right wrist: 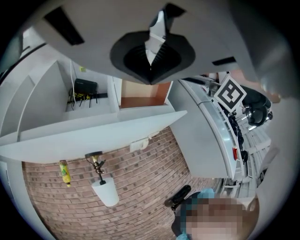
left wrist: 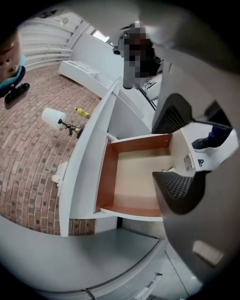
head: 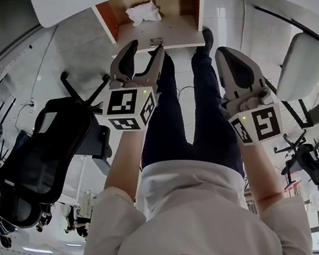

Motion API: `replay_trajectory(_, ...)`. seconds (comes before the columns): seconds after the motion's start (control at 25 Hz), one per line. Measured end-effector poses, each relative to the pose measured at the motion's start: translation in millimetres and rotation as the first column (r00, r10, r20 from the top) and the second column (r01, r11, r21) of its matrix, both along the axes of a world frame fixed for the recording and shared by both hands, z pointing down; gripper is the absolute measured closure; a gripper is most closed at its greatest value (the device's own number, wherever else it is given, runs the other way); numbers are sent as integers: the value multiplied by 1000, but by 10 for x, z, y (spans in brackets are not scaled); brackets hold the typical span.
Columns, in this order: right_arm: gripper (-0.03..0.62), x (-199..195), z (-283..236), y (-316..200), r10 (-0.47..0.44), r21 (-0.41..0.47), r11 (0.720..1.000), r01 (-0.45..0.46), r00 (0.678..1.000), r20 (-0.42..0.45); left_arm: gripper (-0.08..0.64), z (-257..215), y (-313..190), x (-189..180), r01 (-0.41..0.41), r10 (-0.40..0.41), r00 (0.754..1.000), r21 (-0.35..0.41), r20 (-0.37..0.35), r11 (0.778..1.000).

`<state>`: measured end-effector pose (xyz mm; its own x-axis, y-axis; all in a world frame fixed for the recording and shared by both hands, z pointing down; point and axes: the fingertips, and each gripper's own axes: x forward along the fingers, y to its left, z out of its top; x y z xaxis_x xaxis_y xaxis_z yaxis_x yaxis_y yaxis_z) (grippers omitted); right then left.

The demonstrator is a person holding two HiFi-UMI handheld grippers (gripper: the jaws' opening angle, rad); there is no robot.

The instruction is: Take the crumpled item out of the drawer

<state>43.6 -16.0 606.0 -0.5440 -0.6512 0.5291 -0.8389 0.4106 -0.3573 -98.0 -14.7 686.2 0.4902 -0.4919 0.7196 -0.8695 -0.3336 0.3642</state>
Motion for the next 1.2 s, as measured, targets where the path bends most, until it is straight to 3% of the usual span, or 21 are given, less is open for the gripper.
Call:
replay_trajectory(0.28, 604, 35, 39, -35, 12, -6, 1000, -12, 1000, 9, 302, 328, -269, -47, 9, -4, 998, -73, 58, 997)
replay_trajectory(0.52, 604, 99, 104, -56, 17, -15, 1000, -16, 1000, 9, 302, 766, -357, -47, -51, 77, 989, -198, 129, 979)
replay_trajectory(0.72, 604, 132, 142, -59, 23, -28, 999, -22, 1000, 11, 302, 1125, -424, -50, -61, 110, 984, -320, 137, 945)
replay_trajectory(1.2, 604, 171, 219, -155, 25, -48, 999, -24, 999, 21, 304, 1892, -529, -142, -63, 191, 955, -471, 229, 880)
